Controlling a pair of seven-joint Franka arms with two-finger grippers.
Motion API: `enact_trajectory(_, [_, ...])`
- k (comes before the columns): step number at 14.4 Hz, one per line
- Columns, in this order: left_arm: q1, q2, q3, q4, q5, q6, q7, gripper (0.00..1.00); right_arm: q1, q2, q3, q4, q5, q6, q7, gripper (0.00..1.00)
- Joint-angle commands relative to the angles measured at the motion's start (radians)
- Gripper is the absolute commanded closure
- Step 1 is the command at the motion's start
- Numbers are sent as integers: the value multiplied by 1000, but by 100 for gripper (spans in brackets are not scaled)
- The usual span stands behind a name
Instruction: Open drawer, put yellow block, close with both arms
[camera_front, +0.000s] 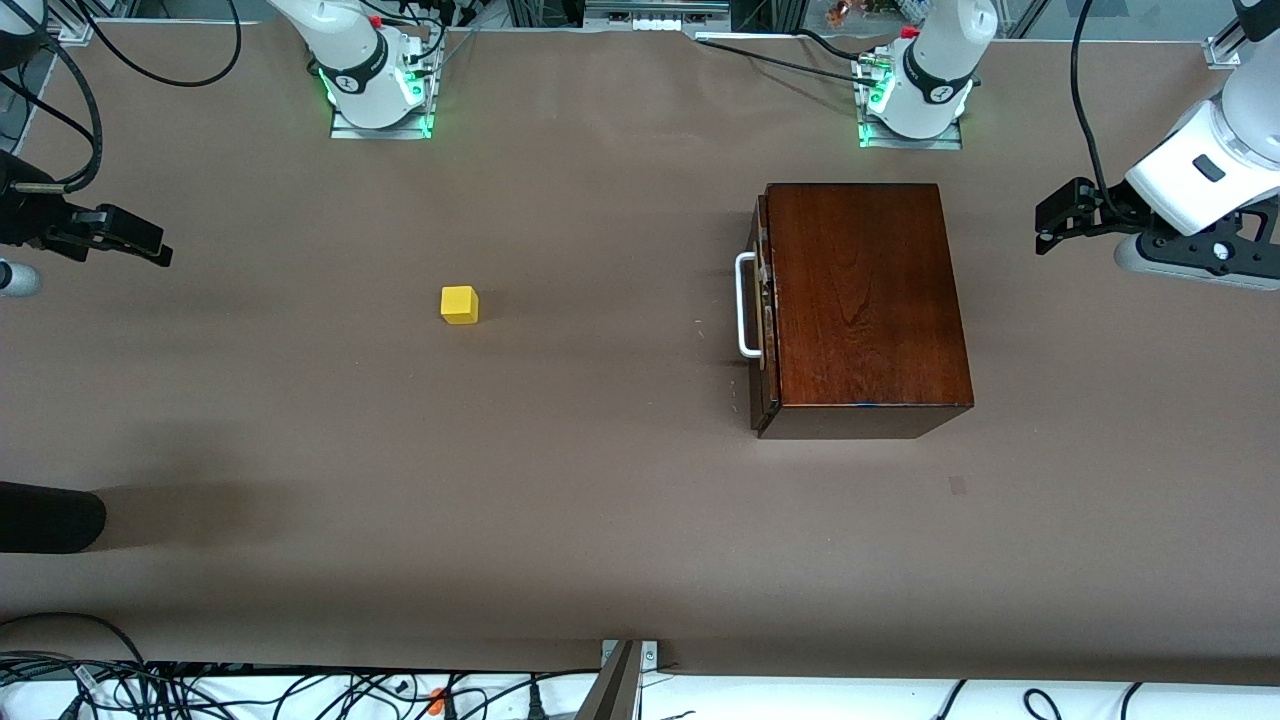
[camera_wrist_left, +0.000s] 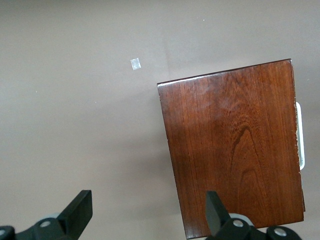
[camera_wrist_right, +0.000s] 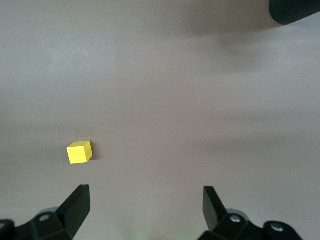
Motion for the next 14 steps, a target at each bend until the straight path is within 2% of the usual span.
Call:
enact_trajectory(1, [0, 18, 1, 37, -14, -22, 3, 0, -3, -1, -1, 2, 3, 2, -1, 0])
enact_trajectory(14, [5, 18, -5, 36, -17, -106, 3, 0, -3, -1, -1, 2, 5, 2, -1, 0])
